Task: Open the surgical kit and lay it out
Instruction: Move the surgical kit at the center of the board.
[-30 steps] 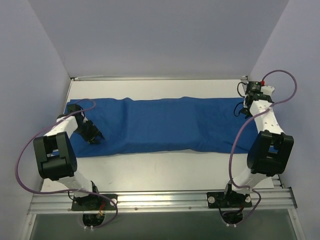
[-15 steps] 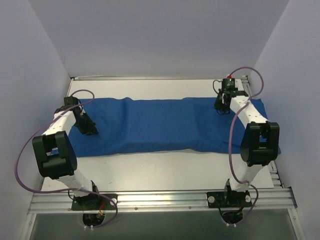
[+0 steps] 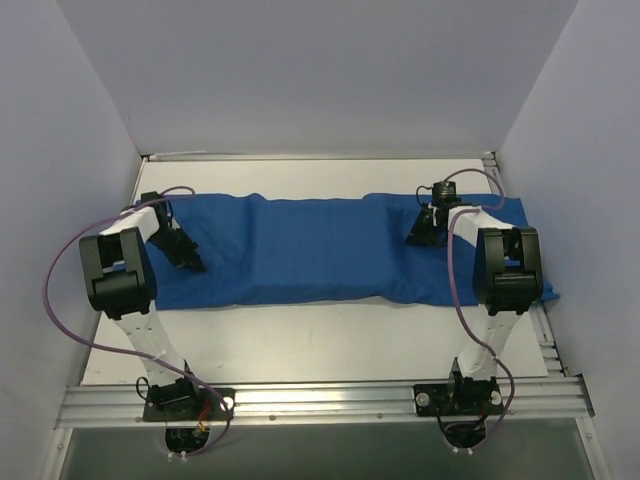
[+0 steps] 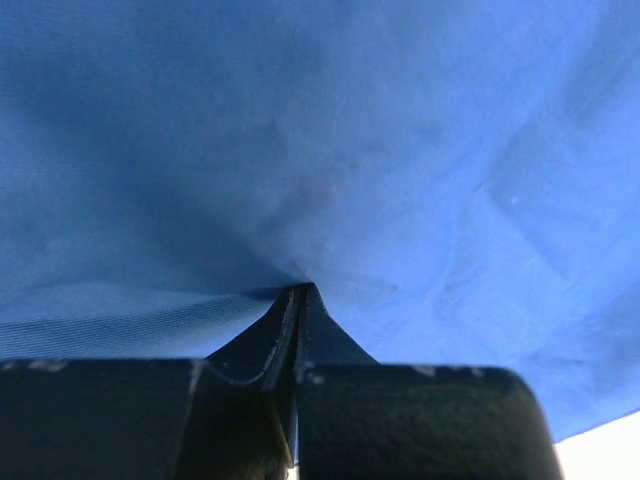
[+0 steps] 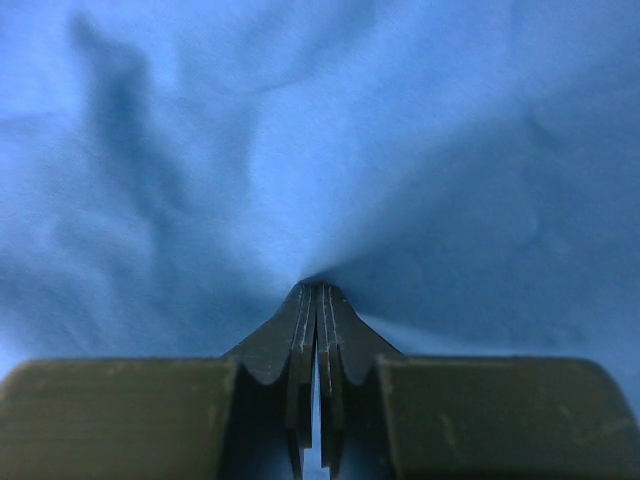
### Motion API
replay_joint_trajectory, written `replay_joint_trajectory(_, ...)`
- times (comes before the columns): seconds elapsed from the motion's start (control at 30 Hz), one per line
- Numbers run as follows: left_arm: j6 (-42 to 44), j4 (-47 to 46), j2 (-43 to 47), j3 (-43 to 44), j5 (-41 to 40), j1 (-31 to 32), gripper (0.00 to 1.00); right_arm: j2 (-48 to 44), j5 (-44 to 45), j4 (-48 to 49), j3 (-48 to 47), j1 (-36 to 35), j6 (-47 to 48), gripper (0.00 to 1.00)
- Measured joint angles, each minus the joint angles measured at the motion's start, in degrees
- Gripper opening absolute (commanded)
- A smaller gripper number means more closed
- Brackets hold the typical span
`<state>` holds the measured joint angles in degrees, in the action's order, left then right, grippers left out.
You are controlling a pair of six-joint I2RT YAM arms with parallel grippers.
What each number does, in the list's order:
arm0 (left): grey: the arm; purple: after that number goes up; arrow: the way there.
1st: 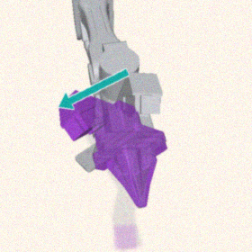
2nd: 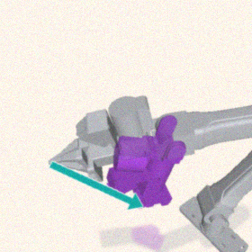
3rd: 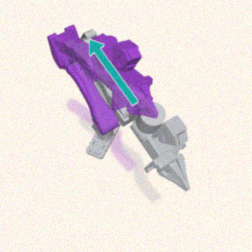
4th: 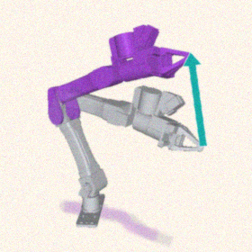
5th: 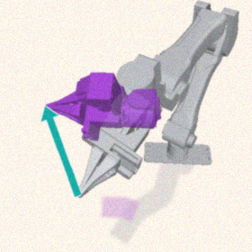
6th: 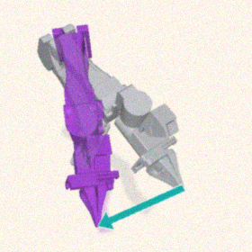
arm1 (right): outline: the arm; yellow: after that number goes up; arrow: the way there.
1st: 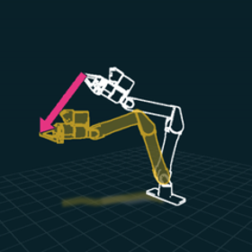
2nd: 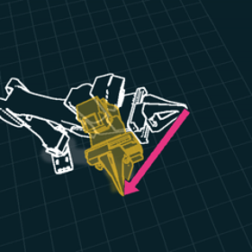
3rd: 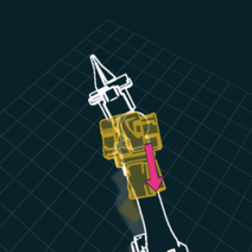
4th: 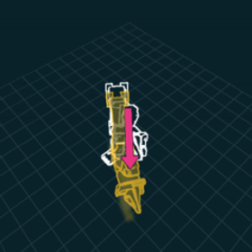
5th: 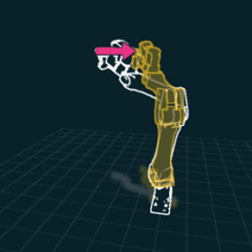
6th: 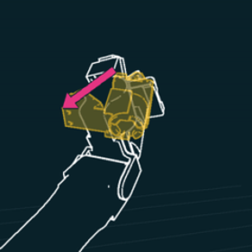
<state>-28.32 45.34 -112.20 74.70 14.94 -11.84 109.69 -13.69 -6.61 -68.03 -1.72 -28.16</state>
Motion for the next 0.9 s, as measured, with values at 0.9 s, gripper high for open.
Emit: replay_joint_trajectory(0.9,-2.6,14.6,-22.6,35.4,3.6,-1.7,0.03,15.7,-8.3,1.3,-20.0,0.6,-3.3,0.00)
